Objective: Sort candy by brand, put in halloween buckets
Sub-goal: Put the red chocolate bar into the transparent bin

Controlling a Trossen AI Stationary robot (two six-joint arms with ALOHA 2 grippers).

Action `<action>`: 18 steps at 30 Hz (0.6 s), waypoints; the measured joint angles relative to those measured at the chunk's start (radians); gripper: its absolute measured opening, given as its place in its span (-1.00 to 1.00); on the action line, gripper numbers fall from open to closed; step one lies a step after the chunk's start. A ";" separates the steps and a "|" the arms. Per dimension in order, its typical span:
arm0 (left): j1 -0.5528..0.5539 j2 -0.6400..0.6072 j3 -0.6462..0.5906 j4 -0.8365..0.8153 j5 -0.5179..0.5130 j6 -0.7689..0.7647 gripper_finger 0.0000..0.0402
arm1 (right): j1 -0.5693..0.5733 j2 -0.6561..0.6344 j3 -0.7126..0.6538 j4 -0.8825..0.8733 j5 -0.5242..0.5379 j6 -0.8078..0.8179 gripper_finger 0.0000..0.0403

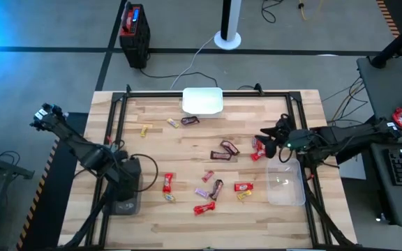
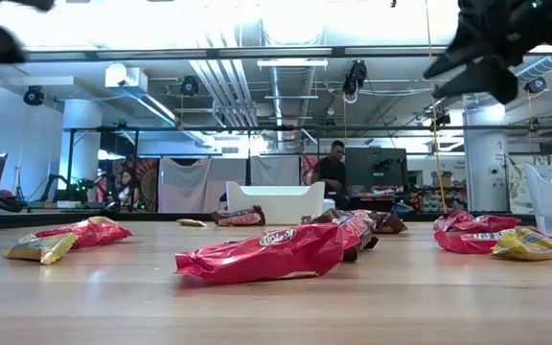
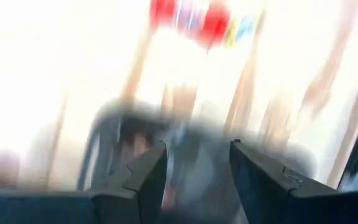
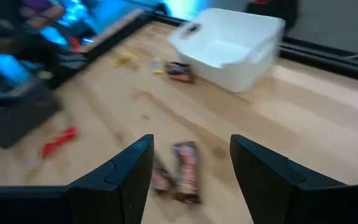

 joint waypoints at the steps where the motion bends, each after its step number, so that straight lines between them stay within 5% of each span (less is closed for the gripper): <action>1: 0.000 0.002 0.014 0.032 -0.051 0.029 -0.21 | 0.000 0.009 0.000 0.028 -0.014 -0.008 0.02; 5: 0.000 0.006 0.032 0.157 -0.188 0.239 -0.20 | 0.004 0.083 0.001 0.136 -0.031 -0.025 0.02; 12: 0.004 -0.012 -0.020 0.409 -0.262 0.619 -0.20 | 0.024 0.253 0.060 0.158 -0.058 0.036 0.02; 18: 0.020 -0.063 -0.155 0.601 -0.334 0.759 -0.20 | 0.063 0.427 0.233 -0.005 -0.057 0.055 0.02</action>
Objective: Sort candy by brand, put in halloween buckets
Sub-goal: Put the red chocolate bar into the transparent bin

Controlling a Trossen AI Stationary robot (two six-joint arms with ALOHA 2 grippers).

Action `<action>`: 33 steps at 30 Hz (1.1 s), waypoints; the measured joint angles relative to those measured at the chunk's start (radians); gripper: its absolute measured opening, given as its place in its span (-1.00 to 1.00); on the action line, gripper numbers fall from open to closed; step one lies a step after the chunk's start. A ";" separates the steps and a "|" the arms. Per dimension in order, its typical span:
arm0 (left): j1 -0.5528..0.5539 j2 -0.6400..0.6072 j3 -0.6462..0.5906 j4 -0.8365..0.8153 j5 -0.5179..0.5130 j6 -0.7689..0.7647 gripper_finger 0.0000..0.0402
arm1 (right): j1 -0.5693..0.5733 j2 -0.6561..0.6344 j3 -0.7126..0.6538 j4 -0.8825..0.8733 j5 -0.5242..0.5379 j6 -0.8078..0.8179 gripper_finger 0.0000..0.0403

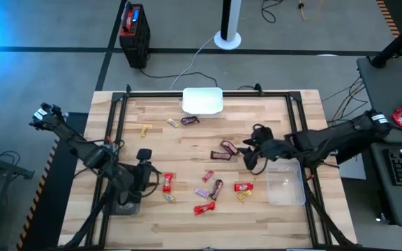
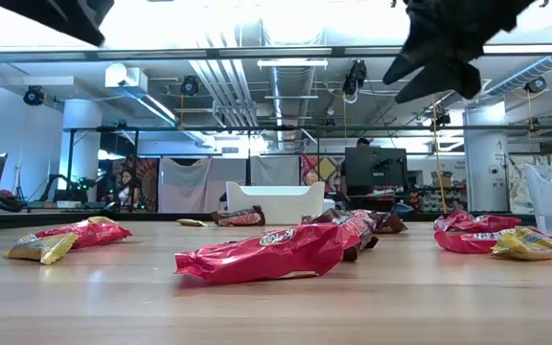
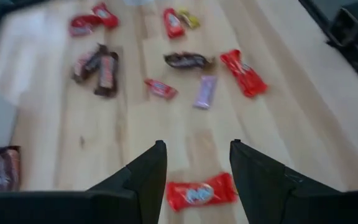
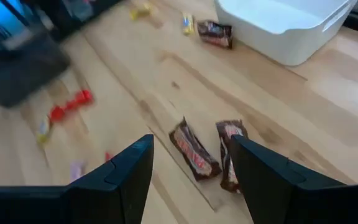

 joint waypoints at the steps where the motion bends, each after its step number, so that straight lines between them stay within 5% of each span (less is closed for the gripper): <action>1: 0.003 -0.014 -0.029 0.036 -0.014 0.012 -0.20 | 0.006 0.028 0.034 -0.047 -0.001 0.002 0.02; 10: 0.011 -0.165 -0.148 0.109 -0.175 -0.003 -0.20 | 0.052 0.252 0.263 -0.426 -0.051 -0.095 0.02; 14: 0.011 -0.217 -0.153 0.105 -0.235 -0.005 -0.20 | 0.053 0.337 0.322 -0.443 -0.058 -0.113 0.02; 21: 0.012 -0.255 -0.134 0.049 -0.335 -0.002 -0.20 | 0.054 0.474 0.442 -0.440 -0.345 -0.254 0.02; 33: 0.011 -0.253 -0.135 0.008 -0.458 0.007 -0.20 | 0.059 0.615 0.493 -0.675 -0.362 -0.168 0.02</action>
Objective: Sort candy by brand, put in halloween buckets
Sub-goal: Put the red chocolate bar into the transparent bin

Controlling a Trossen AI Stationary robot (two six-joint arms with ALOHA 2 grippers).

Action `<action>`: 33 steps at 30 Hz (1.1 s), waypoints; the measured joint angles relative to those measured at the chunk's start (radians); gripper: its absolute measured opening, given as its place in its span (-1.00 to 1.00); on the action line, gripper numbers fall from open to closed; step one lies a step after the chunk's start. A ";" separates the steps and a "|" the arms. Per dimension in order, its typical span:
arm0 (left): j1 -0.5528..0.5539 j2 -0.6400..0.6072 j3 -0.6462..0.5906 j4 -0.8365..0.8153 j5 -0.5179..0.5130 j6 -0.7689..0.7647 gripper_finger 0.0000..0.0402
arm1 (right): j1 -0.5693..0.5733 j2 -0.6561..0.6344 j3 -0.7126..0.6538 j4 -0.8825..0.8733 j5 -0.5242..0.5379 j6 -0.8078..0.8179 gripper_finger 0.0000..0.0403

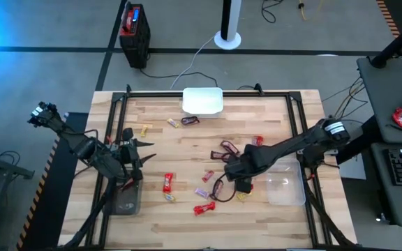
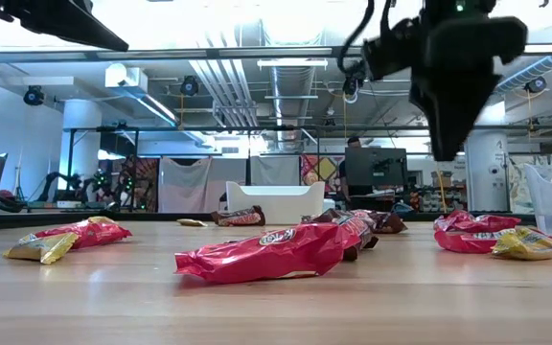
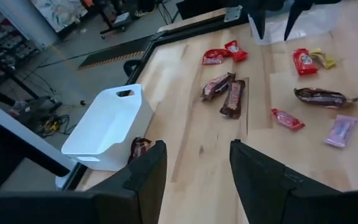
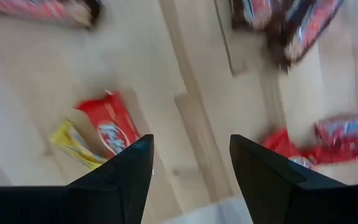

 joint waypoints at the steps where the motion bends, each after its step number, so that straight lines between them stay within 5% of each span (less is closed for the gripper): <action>1: 0.000 0.000 0.000 0.000 0.000 0.005 -0.20 | 0.002 0.008 0.000 -0.011 -0.009 0.000 0.02; 7: 0.000 0.000 0.002 0.001 0.000 0.009 -0.20 | 0.029 0.040 -0.003 0.022 -0.080 -0.025 0.02; 33: 0.000 0.011 0.002 0.024 0.003 0.007 -0.20 | 0.090 0.108 -0.210 0.450 -0.098 -0.060 0.02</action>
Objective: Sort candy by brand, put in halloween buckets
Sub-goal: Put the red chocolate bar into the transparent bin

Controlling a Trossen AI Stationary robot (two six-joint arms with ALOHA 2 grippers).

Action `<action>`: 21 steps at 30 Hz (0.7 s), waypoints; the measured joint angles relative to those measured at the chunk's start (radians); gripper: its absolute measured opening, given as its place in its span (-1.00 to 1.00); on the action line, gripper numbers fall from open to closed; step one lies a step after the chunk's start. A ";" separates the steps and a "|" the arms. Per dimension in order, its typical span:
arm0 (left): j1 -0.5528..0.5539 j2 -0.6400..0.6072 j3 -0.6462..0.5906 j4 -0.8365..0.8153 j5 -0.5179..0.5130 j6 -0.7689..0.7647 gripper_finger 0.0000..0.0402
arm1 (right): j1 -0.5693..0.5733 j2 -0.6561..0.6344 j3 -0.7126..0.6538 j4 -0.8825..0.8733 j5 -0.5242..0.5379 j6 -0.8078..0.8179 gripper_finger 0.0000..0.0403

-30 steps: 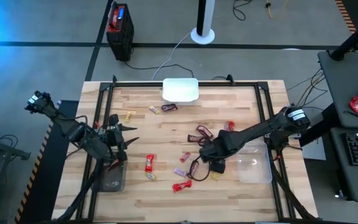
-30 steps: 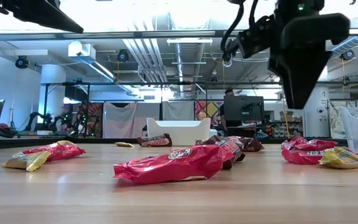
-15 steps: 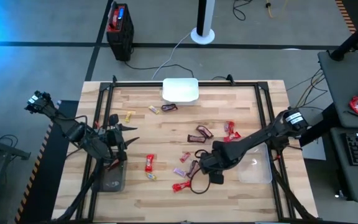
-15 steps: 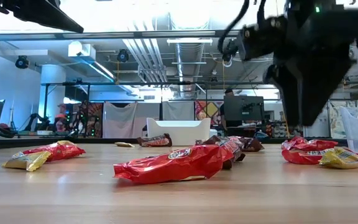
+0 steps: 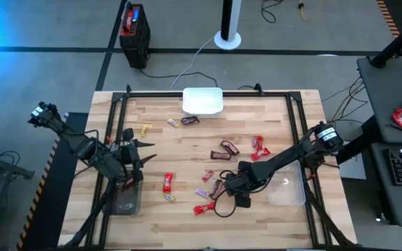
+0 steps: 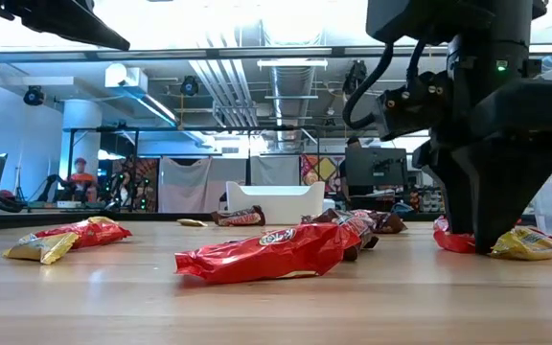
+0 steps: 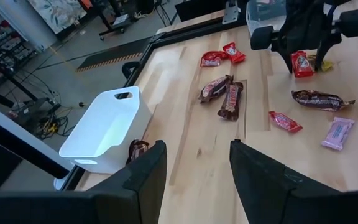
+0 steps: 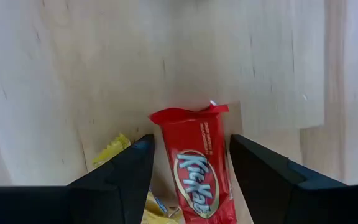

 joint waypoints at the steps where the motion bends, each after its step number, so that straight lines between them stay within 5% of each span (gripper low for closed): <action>1: 0.000 0.002 0.000 0.004 0.000 0.000 -0.20 | 0.000 0.000 -0.005 0.005 0.002 0.000 0.02; 14: 0.000 0.035 0.000 0.026 0.000 0.007 -0.20 | 0.000 0.008 -0.002 0.022 0.036 0.000 -0.43; 21: 0.000 0.048 0.000 0.026 0.000 0.007 -0.20 | -0.005 0.009 -0.002 0.048 0.061 0.001 -0.41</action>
